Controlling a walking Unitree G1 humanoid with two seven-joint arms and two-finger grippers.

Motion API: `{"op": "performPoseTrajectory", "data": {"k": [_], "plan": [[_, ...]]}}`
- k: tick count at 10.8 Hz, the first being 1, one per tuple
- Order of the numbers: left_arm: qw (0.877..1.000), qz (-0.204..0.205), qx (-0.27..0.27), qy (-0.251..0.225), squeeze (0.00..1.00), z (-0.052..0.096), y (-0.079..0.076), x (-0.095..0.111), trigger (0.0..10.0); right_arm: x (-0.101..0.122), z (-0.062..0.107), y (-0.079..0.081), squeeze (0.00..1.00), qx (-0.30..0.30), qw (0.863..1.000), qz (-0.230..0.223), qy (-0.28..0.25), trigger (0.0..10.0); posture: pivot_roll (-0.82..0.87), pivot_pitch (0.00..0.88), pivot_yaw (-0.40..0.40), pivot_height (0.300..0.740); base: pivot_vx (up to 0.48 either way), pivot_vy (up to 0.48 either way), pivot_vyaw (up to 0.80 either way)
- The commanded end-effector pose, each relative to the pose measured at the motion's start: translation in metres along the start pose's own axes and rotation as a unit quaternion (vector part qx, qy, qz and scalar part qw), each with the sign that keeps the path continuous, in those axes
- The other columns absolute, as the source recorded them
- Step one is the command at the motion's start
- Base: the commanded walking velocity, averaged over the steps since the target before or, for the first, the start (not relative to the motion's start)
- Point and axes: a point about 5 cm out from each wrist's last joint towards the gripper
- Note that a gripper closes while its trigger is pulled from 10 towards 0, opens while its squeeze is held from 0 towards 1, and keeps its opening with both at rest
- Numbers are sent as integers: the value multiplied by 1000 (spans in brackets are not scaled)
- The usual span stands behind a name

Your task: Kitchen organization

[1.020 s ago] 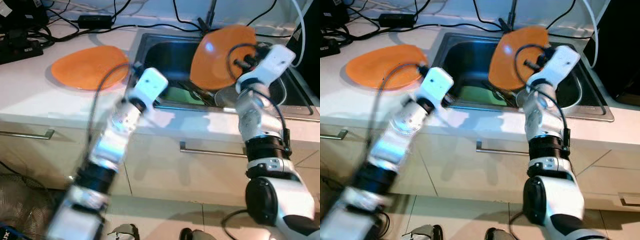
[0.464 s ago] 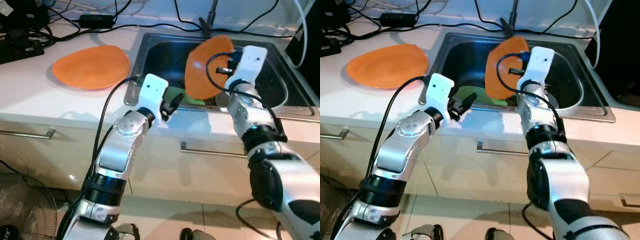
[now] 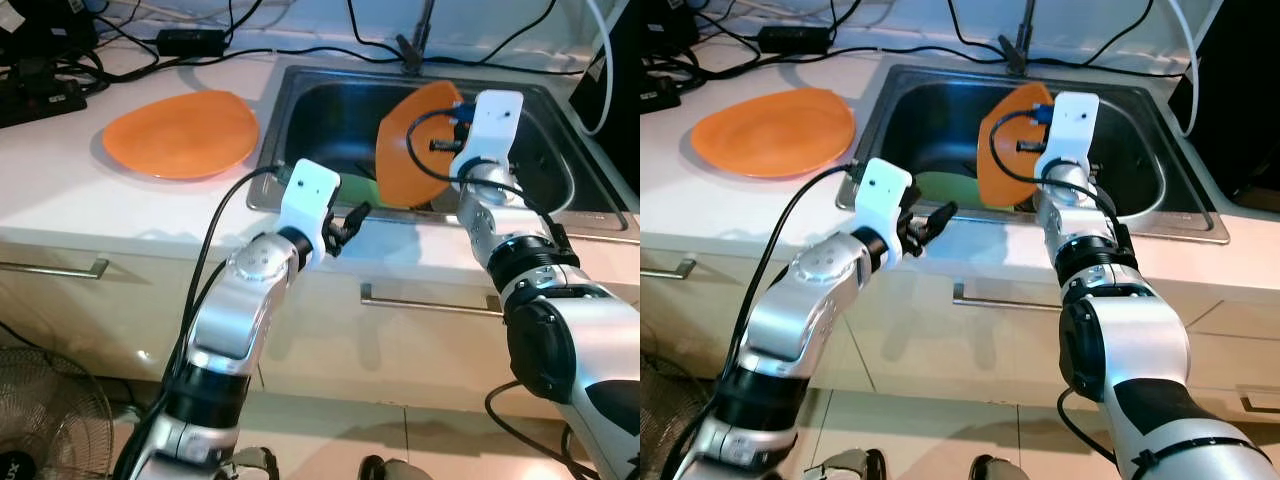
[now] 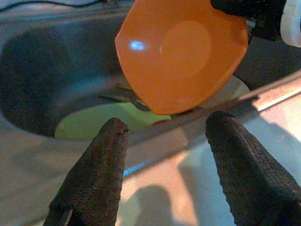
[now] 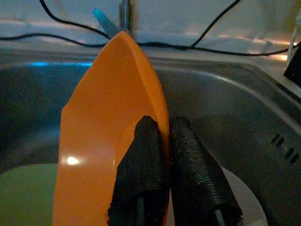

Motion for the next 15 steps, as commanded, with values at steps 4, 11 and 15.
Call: {"op": "performPoseTrajectory", "data": {"k": [4,11,15], "plan": [[1000,5,-2,18,0,10,-8,-4,10000,2,-1,2,0,-1,1000,5,2,10000,206,119,-32,740,0,0,0],[999,15,6,31,0,16,-11,-6,10000,-13,3,13,0,23,999,-5,24,10000,220,139,-32,740,0,0,0],[998,-11,49,-48,0,12,-1,9,10000,11,4,25,0,49,997,-9,-63,10000,191,129,-31,740,0,0,0]]}}
Point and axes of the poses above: a point about 5 cm out from each wrist's last joint towards the gripper, its own z axis pointing back from the gripper into the wrist, its own x axis along the axis of the wrist's last joint, y = z × x, and after that the axes turned 1 degree about z, right-handed
